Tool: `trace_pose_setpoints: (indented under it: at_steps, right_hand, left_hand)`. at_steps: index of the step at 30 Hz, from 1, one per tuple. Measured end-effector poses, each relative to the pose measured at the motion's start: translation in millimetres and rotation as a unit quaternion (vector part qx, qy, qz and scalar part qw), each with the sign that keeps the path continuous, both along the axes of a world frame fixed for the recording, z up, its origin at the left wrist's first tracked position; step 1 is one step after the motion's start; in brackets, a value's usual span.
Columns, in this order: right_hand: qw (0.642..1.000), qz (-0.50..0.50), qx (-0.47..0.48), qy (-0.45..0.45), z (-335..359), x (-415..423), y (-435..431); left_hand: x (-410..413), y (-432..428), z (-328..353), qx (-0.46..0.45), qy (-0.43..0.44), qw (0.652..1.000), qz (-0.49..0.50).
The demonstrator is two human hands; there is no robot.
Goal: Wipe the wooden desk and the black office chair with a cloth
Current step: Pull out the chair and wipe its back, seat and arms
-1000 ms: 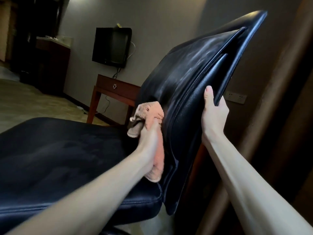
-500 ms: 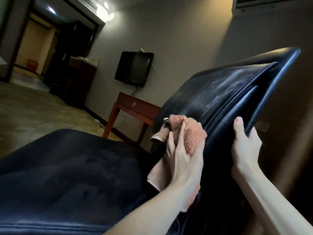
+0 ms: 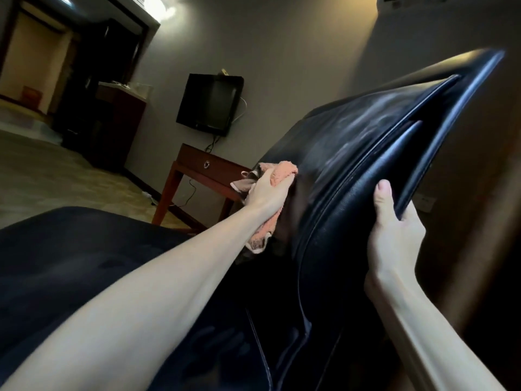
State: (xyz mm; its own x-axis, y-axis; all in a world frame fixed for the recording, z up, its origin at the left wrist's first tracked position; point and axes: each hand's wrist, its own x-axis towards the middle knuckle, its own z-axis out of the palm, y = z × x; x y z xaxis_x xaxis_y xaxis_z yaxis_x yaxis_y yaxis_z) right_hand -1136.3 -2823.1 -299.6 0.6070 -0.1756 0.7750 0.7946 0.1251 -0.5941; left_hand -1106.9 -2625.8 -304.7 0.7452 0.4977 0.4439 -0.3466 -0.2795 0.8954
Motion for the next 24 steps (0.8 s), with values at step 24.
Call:
trace_pose_setpoints:
  at_steps: [24]
  right_hand:
    - [1.000,-0.004,-0.013,-0.001,1,-22,4]
  left_hand:
    - [-62,-33,45,0.123,-0.141,0.979,-0.083]
